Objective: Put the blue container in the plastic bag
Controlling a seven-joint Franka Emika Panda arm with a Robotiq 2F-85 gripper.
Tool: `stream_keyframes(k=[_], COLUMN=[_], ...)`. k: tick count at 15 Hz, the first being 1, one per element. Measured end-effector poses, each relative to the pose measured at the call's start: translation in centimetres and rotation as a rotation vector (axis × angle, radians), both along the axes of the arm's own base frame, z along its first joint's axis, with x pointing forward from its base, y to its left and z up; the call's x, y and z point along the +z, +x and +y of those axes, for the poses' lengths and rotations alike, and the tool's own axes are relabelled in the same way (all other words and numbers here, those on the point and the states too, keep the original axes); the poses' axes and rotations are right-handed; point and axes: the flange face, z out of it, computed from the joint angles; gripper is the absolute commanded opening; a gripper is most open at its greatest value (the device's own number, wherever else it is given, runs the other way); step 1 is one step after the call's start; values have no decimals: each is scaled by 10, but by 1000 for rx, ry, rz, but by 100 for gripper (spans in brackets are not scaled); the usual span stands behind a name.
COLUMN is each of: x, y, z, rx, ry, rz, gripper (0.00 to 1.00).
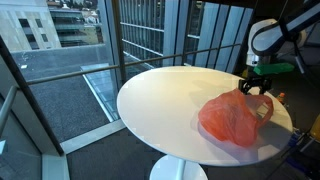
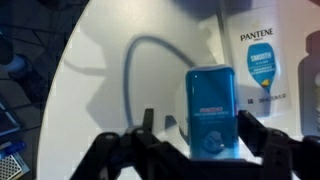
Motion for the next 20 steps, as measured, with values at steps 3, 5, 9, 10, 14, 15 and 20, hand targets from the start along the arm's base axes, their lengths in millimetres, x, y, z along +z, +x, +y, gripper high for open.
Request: stream_keyframes(k=[3, 5, 9, 10, 14, 15, 20], x=[-1, 1, 19, 28, 79, 92, 148], y=[2, 4, 9, 11, 11, 9, -2], z=[-1, -1, 5, 8, 35, 44, 95], rx=[-4, -6, -4, 0, 37, 53, 154], ry=[-3, -5, -10, -10, -3, -1, -7], rz=[-1, -6, -36, -47, -72, -76, -101], gripper=[30, 18, 18, 18, 18, 18, 18])
